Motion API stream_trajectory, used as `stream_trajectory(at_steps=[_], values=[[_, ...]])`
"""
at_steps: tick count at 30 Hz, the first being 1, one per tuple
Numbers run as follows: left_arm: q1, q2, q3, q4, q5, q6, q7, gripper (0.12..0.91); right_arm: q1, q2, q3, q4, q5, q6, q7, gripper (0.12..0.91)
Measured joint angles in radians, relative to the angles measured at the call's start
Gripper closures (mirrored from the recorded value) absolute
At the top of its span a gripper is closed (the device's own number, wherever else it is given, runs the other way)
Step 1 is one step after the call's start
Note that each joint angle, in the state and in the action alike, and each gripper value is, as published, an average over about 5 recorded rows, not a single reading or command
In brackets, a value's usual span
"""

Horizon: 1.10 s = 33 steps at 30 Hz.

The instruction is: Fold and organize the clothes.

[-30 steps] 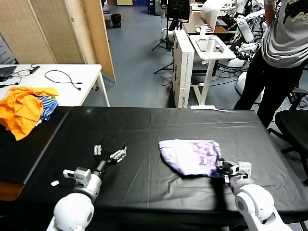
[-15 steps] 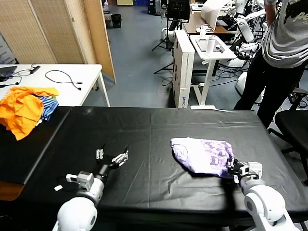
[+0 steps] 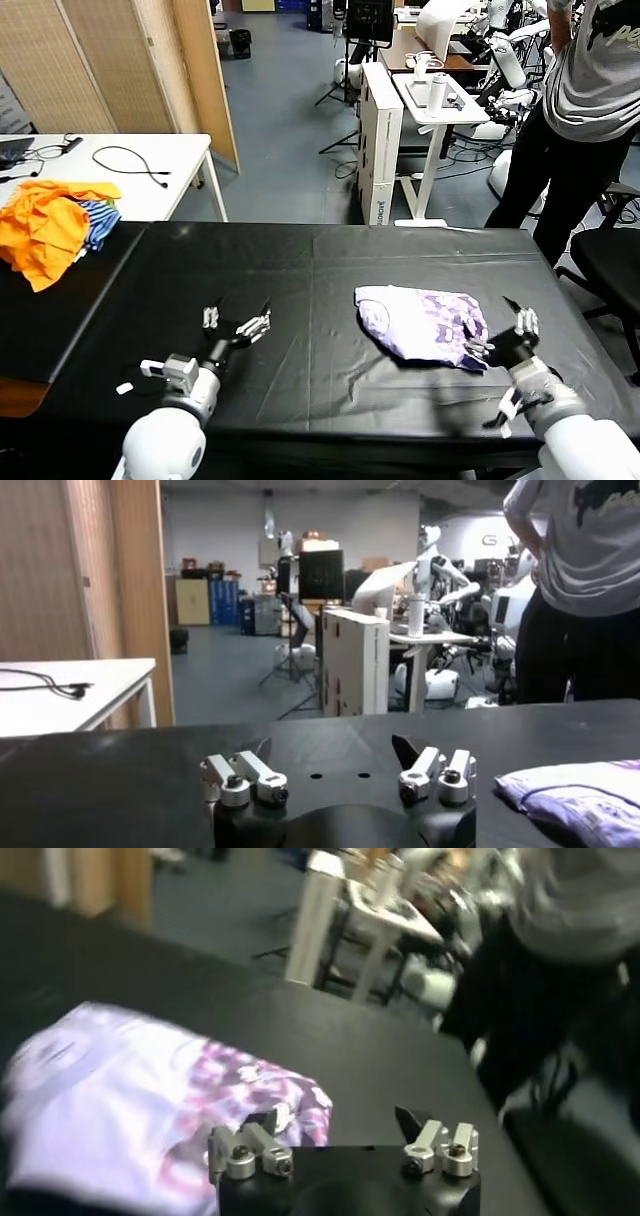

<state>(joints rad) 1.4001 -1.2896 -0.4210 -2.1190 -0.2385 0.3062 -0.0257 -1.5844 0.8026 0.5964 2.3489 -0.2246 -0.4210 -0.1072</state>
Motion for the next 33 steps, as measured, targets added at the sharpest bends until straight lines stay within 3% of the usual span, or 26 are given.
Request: stream_trajectory(at_steps=[5,10,17,22,33], values=[[0.006,-0.008,-0.006,-0.003,0.007,0.001,-0.003,0.123,0.014,-0.081,-0.077,-0.010,-0.196,0.144,-0.076,0.118],[0.008,-0.015,-0.008,-0.001,0.013,0.001,-0.005,0.123,0.021,-0.124,-0.142,-0.036,-0.338,0.233,-0.142,0.118],[0.012,-0.018,-0.009,0.005,0.018,0.001,-0.005,0.123,0.055,-0.131,-0.207,-0.098,-0.504,0.294,-0.172,0.118],[0.016,-0.018,-0.012,0.005,0.018,0.001,-0.005,0.123,0.072,-0.129,-0.239,-0.136,-0.567,0.308,-0.189,0.118],[0.024,-0.021,-0.014,0.005,0.020,-0.005,-0.004,0.123,0.105,-0.120,-0.286,-0.203,-0.603,0.309,-0.196,0.118]])
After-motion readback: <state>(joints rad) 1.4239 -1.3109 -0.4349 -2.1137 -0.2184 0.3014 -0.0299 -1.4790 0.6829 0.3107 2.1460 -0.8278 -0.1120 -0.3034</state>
